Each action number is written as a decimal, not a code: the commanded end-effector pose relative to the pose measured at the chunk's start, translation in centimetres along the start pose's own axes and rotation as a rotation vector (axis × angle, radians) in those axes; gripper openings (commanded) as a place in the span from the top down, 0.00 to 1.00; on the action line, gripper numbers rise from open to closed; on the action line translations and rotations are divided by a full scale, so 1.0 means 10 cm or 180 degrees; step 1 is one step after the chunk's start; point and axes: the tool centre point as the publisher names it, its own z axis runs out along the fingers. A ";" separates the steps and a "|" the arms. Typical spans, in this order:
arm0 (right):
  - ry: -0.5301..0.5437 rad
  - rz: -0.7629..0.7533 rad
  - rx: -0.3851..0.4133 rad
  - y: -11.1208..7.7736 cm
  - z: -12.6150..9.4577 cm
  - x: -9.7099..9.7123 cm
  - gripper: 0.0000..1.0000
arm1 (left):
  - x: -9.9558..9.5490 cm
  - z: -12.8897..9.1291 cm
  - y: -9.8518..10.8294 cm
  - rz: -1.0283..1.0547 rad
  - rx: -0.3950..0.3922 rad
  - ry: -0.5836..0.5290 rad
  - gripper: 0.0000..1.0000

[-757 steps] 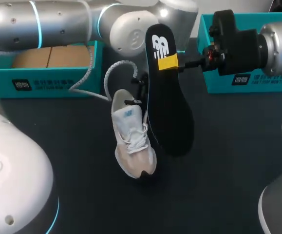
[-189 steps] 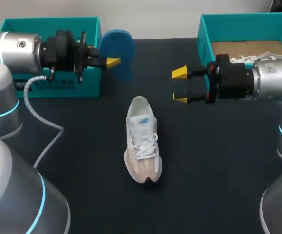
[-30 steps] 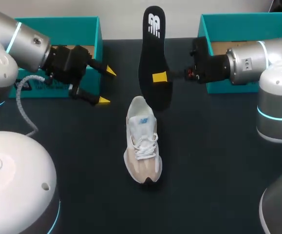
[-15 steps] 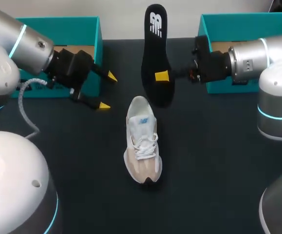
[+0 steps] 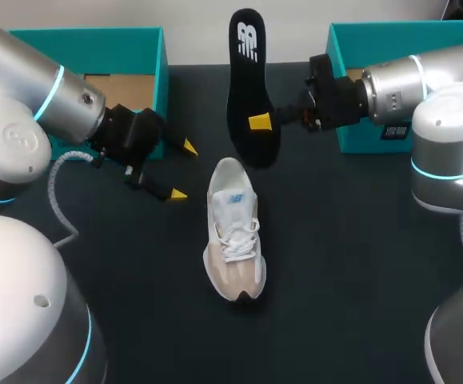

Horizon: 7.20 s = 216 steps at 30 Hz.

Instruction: Take the shoe out of the shoebox, open the shoe tongue, remove and reinsert the insole, then place the shoe into the shoebox

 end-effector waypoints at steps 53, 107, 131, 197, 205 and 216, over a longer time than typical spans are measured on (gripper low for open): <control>0.0262 0.0035 0.0073 -0.62 0.66 -0.35 1.00 | 0.00 0.35 0.17 -0.0288 0.0193 -0.0223 0.00; 0.0155 0.0669 0.0259 -1.24 0.70 -0.09 0.71 | 0.00 0.35 0.17 -0.0288 0.0193 -0.0223 0.00; 0.0338 0.0679 0.0453 -1.17 0.69 -0.24 1.00 | 0.00 0.35 0.17 -0.0288 0.0193 -0.0223 0.00; 0.0428 0.0921 0.0810 -1.23 0.64 -0.04 0.71 | 0.00 0.35 0.17 -0.0288 0.0193 -0.0223 0.00; 0.0528 0.0807 0.0871 -1.13 0.73 -0.24 0.73 | 0.00 0.35 0.17 -0.0288 0.0193 -0.0223 0.00; 0.0703 0.1194 0.1041 -1.36 0.71 -0.12 1.00 | 0.00 0.35 0.17 -0.0288 0.0193 -0.0223 0.00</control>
